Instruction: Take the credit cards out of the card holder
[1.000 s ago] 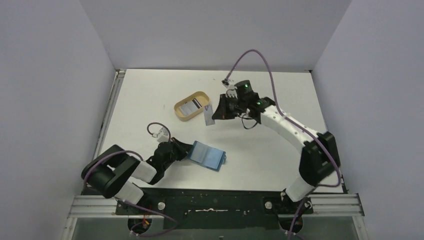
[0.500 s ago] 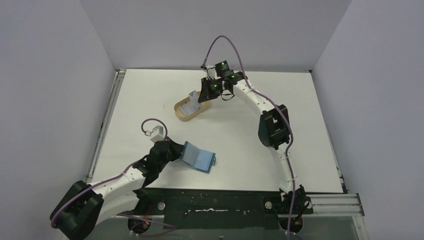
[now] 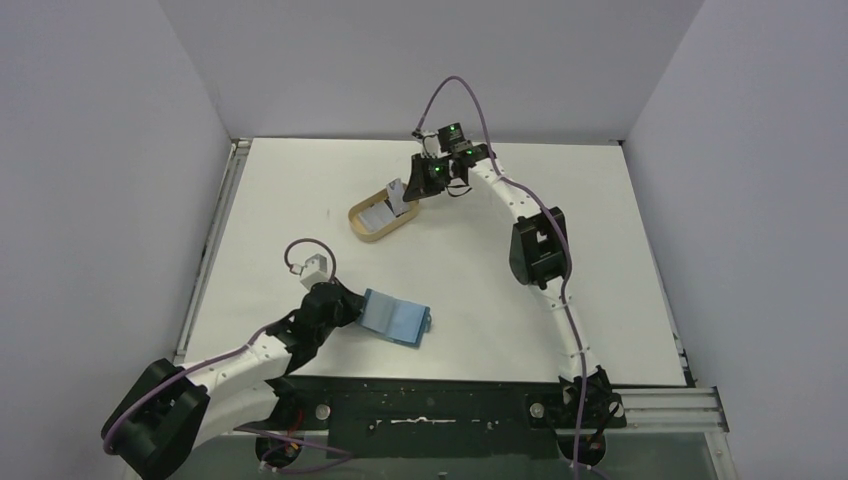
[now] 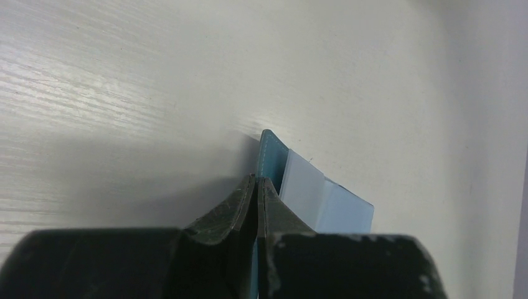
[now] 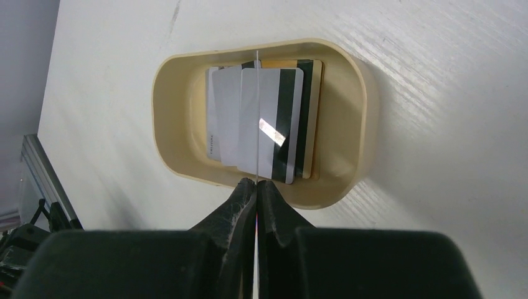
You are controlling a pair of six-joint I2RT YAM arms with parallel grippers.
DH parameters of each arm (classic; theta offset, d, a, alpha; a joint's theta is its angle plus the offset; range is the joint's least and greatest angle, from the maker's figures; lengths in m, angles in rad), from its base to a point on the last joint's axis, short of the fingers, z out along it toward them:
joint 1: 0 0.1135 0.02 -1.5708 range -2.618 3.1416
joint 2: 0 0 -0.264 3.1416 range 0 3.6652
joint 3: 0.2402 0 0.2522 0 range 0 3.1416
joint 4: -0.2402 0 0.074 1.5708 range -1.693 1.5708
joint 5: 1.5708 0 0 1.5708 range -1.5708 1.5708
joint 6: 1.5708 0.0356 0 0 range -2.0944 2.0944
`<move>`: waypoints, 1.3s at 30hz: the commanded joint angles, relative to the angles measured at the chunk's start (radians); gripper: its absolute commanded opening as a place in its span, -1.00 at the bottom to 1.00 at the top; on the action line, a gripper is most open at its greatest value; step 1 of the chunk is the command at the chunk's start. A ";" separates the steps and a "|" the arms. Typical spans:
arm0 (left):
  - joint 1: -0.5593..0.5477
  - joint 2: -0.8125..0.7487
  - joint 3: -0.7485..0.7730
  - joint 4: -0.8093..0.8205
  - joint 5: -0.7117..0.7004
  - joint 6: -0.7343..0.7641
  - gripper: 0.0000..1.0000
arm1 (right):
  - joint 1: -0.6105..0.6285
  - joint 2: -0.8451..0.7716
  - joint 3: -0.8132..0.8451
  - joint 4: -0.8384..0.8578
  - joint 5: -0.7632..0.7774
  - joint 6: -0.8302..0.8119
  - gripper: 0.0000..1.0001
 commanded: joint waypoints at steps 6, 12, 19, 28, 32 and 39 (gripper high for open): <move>0.009 0.069 0.067 -0.009 -0.007 0.031 -1.00 | -0.015 0.051 0.134 0.020 -0.049 0.027 -0.95; 0.015 0.126 0.127 -0.014 -0.018 0.061 -1.00 | -0.037 0.092 0.180 0.022 -0.083 0.059 -0.88; 0.041 0.246 0.204 0.030 0.030 0.084 -1.00 | -0.027 0.116 0.182 0.046 -0.125 0.087 -0.90; 0.054 0.303 0.207 0.055 0.035 0.051 -1.00 | 0.014 0.115 0.187 0.050 -0.149 0.096 -0.74; 0.054 0.291 0.200 0.039 0.023 0.036 -1.00 | 0.015 0.090 0.175 0.018 -0.116 0.071 -0.15; 0.023 0.244 0.201 0.008 -0.020 0.028 -1.00 | -0.062 -0.102 0.107 0.080 -0.014 0.086 0.29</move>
